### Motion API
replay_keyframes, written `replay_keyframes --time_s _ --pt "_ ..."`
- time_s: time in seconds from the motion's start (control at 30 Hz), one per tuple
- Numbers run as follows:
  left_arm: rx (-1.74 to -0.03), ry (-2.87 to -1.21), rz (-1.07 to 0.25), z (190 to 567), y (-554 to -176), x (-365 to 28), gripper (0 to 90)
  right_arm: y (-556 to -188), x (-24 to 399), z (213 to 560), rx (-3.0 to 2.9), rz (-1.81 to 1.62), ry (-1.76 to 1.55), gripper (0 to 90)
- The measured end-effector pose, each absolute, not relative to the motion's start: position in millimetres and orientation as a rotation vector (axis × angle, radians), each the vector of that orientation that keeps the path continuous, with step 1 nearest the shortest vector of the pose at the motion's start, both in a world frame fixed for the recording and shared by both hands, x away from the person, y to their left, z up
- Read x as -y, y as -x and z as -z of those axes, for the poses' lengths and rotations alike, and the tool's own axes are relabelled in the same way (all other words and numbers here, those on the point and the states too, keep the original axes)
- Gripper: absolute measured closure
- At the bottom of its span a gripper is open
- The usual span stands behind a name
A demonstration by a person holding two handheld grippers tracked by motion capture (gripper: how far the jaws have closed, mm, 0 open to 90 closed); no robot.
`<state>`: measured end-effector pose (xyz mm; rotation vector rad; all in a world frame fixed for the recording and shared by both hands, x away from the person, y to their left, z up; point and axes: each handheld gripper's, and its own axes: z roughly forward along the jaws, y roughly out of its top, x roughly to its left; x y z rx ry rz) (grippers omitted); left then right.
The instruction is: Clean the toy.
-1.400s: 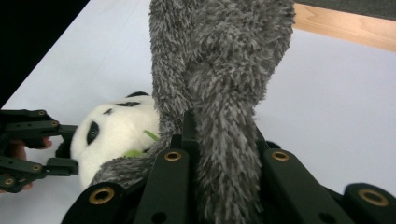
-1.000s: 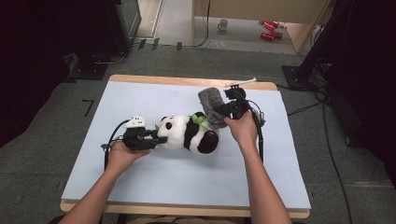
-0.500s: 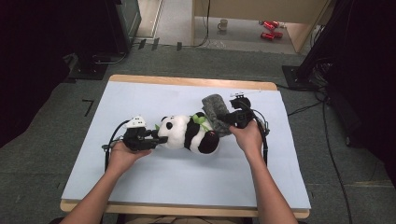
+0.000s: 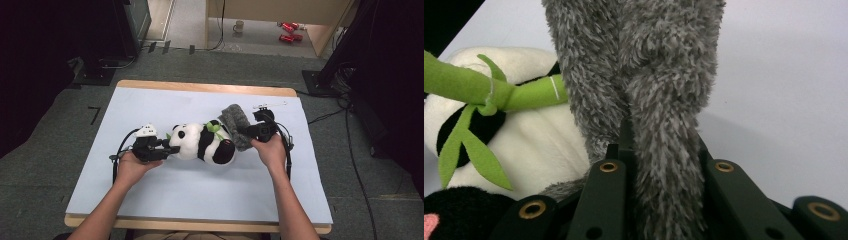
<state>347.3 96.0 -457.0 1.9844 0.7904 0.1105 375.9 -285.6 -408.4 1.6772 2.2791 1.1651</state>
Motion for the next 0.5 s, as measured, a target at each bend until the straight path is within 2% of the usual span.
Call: replay_keyframes --time_s 0.3,0.5 --pt "-0.784 -1.991 -0.104 458 -349 -97 57.0 -378 305 419 -2.262 -1.068 -1.768 78.7" --pt "-0.766 -1.99 -0.121 460 -346 -98 56.8 -376 316 405 -2.212 -1.101 -1.766 78.6"
